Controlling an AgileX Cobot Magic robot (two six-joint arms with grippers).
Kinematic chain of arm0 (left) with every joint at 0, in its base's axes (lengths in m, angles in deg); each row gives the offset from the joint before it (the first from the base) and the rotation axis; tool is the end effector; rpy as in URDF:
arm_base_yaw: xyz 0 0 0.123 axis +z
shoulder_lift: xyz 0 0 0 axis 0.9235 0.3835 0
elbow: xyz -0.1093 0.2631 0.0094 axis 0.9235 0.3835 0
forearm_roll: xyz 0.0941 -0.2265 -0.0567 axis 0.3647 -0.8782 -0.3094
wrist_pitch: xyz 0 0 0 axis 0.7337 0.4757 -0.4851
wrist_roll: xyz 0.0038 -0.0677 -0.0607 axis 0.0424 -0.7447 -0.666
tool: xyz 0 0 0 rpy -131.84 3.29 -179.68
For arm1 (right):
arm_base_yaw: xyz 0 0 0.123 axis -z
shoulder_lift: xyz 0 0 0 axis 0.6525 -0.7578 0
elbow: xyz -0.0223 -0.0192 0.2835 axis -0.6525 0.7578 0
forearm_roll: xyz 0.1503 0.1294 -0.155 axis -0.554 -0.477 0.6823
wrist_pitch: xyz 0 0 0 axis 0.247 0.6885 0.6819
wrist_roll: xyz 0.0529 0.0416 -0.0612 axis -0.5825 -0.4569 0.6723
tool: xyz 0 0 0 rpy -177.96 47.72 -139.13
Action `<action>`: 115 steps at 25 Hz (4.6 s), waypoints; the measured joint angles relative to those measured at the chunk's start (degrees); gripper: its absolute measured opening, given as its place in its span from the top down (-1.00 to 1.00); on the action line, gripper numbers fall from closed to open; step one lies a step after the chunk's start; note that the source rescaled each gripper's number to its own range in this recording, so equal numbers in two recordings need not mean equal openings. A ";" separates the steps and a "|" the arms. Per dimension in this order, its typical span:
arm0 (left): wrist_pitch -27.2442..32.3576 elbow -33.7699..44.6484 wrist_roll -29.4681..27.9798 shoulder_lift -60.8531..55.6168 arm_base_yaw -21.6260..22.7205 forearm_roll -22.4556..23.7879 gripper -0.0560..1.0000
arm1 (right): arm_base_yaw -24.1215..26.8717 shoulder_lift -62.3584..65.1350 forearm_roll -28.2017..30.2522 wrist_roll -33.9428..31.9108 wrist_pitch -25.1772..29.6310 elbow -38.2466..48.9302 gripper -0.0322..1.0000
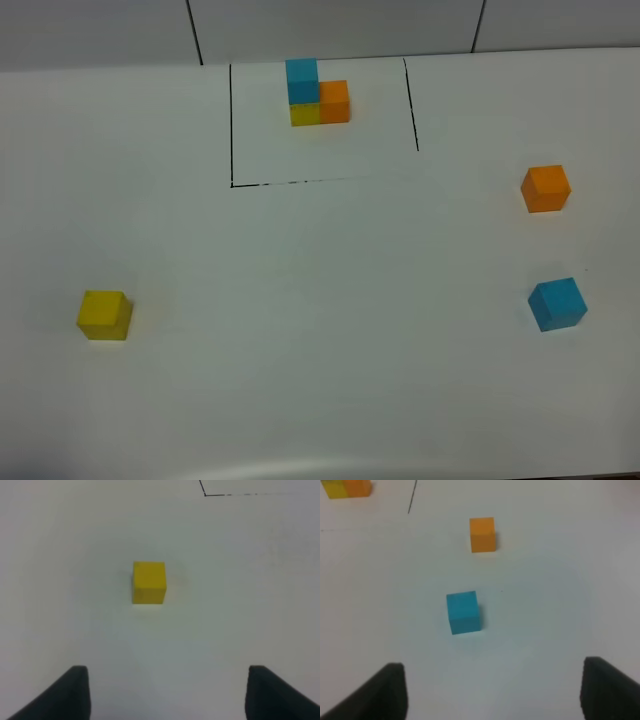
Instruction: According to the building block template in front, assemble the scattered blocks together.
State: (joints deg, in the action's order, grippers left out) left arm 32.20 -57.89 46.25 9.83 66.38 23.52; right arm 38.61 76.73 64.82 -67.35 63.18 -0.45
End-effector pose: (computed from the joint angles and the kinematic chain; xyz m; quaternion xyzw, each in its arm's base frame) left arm 0.0044 -0.0100 0.2789 0.0180 0.8687 -0.0618 0.4912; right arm -0.0068 0.0053 0.2773 -0.0293 0.8514 0.0377 0.5224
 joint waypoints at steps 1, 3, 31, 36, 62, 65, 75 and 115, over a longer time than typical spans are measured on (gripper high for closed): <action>0.00 0.00 0.00 0.00 0.00 0.00 0.12 | 0.00 0.00 0.00 0.00 0.00 0.00 0.00; 0.00 0.00 0.00 0.00 0.00 0.00 0.12 | 0.00 0.00 0.00 0.00 0.00 0.00 0.00; -4.09 -1.16 0.00 1.93 0.00 -0.06 -0.48 | 0.00 0.00 0.00 -0.04 0.00 0.00 0.00; -8.04 -3.63 -1.79 13.38 0.00 -0.42 -1.00 | 0.00 0.00 0.00 -0.04 0.00 0.00 0.00; -15.02 -22.88 -12.21 88.19 -10.47 9.68 -0.99 | 0.00 0.00 0.00 -0.33 0.00 0.00 0.00; -17.50 -23.44 -12.40 90.66 -11.54 9.81 -0.99 | 0.00 0.00 0.00 -0.39 0.00 0.00 0.00; -23.63 -23.49 -12.47 97.11 -11.59 9.98 -0.99 | 0.00 0.00 0.00 -0.43 0.00 0.00 0.00; -8.25 -53.90 24.83 113.35 -29.82 11.79 0.85 | 0.00 0.00 0.00 -0.92 0.00 0.00 0.00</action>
State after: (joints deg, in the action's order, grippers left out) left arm 23.95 -111.79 71.09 123.19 36.57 35.32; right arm 38.61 76.73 64.82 -68.28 63.18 -0.45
